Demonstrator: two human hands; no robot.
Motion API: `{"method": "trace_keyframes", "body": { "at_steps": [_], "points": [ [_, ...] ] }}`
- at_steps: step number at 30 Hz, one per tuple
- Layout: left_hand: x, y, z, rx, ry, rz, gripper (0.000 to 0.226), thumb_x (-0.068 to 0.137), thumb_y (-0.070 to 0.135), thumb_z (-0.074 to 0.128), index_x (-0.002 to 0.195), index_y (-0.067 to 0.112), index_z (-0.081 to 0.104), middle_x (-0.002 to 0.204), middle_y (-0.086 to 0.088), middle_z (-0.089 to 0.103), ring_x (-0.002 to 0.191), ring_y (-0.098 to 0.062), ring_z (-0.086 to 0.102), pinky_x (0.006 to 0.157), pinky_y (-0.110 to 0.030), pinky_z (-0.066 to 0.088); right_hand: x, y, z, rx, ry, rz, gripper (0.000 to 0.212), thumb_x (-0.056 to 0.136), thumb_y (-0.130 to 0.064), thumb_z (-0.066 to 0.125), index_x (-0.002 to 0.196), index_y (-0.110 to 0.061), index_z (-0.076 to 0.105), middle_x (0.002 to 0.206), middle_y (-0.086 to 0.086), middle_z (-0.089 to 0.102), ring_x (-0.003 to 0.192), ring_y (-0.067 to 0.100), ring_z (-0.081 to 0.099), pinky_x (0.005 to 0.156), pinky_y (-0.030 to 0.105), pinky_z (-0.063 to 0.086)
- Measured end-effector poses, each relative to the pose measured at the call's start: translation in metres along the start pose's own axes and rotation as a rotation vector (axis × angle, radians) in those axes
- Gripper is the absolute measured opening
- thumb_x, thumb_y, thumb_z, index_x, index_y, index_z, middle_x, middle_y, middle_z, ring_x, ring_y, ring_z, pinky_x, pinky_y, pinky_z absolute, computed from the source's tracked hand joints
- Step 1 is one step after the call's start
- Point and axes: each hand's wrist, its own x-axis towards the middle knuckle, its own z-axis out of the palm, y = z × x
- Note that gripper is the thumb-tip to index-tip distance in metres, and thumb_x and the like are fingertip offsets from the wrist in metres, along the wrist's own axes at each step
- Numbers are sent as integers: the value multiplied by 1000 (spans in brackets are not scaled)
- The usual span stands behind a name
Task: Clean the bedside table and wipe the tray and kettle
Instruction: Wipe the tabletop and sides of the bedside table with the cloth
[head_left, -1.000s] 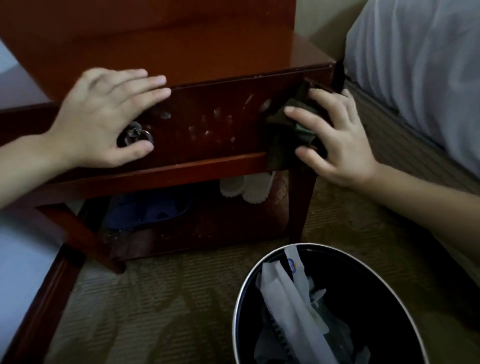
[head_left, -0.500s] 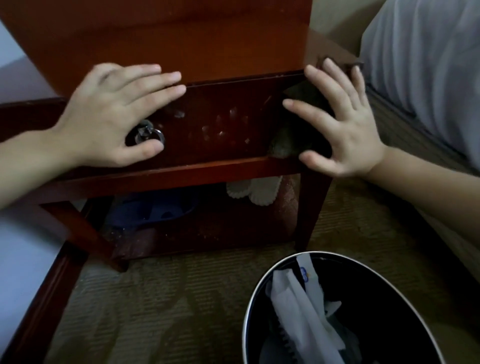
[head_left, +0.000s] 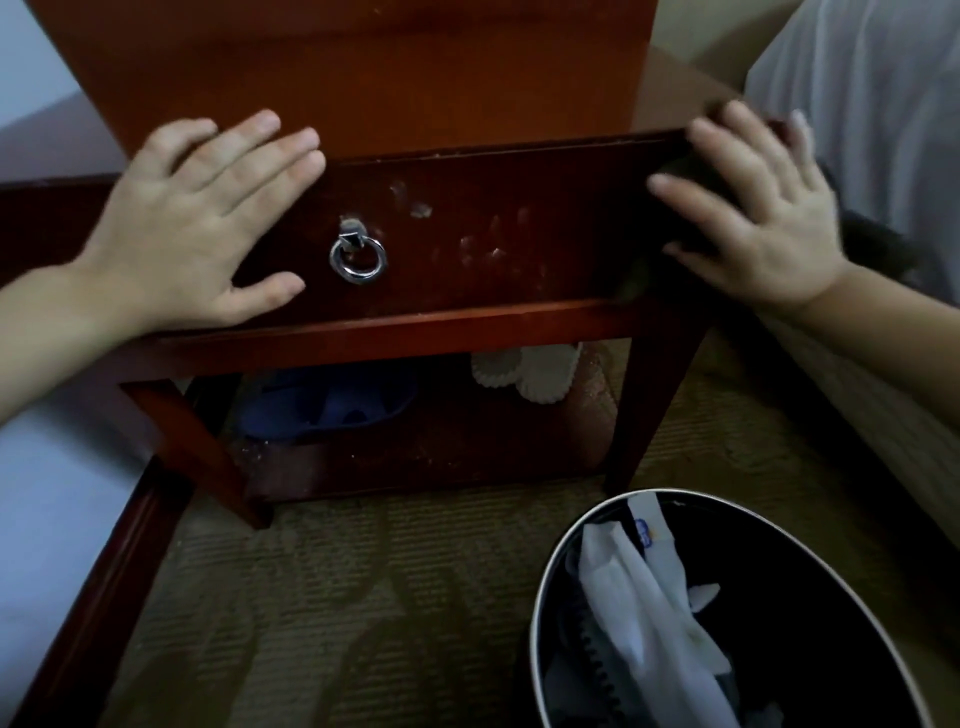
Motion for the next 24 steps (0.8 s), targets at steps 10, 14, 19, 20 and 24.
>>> {"method": "trace_keyframes", "body": {
  "at_steps": [10, 14, 19, 20, 24],
  "points": [
    [2, -6, -9, -60, -119, 51, 81, 88, 55, 30, 151, 12, 3, 159, 1, -4, 146, -9, -8, 116, -31, 0, 66, -81, 13, 140, -5, -25, 61, 89, -56, 44, 135, -16, 45, 139, 19, 45, 131, 38, 36, 112, 44, 11],
    [0, -9, -13, -101, -173, 87, 80, 88, 53, 30, 152, 13, 2, 157, 10, -16, 145, -8, -10, 117, -33, 1, 59, -55, 8, 153, -60, -203, 59, 90, -51, 52, 136, -15, 44, 140, 17, 43, 133, 35, 34, 113, 42, 9],
    [-2, -17, -7, -18, -79, 136, 80, 87, 51, 34, 151, 10, 9, 160, 4, -6, 147, -11, -3, 117, -39, 4, 27, -10, 0, 197, -69, -187, 63, 90, -49, 51, 139, -13, 36, 138, 15, 33, 133, 35, 30, 112, 44, 14],
    [-1, -18, -5, -10, -68, 147, 81, 87, 52, 35, 151, 9, 11, 160, 3, -5, 147, -12, -1, 117, -39, 5, 26, -11, 1, 202, -51, -171, 63, 89, -50, 51, 138, -13, 37, 137, 15, 34, 133, 35, 31, 113, 43, 12],
    [-1, -21, -2, -14, -56, 192, 85, 86, 57, 36, 150, 6, 14, 160, 0, -3, 147, -15, 2, 118, -36, 8, 36, -31, 8, 161, 16, -95, 69, 86, -56, 50, 139, -13, 39, 139, 15, 37, 133, 34, 32, 114, 43, 11]
  ]
}}
